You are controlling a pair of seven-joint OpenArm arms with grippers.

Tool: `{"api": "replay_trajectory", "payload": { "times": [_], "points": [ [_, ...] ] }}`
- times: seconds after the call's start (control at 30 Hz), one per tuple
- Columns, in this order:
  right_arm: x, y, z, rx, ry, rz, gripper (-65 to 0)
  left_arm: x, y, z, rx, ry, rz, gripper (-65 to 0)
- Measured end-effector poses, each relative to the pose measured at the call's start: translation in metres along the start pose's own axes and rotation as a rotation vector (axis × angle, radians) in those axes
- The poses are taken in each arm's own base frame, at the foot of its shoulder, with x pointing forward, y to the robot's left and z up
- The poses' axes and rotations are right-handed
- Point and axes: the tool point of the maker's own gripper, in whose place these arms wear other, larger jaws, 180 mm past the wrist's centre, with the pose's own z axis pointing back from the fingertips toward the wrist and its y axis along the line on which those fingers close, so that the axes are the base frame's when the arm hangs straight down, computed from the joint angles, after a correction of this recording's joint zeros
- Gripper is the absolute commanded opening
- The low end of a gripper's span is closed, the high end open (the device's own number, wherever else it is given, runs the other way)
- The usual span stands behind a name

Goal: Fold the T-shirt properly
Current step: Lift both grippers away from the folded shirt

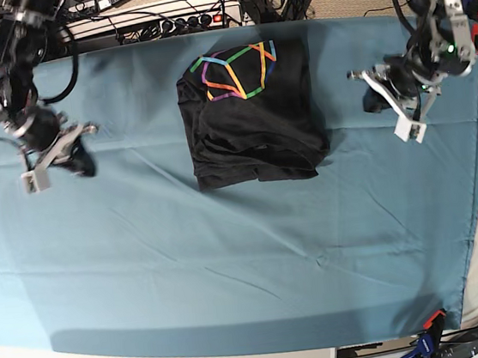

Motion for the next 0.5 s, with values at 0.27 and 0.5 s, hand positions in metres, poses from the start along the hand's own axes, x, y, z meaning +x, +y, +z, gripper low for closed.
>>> {"api": "replay_trajectory", "payload": {
  "times": [0.27,0.5],
  "points": [
    [-0.017,0.107,-0.027,0.321,-0.09,-0.245,-65.0,0.001,-0.054,0.014,-0.123,-0.103,0.06,-65.0],
    [-0.022,0.22,-0.047,0.642,-0.039,-0.27,-65.0,-0.006,-0.052,0.013,-0.101,-0.083,0.058,-65.0]
  ]
}}
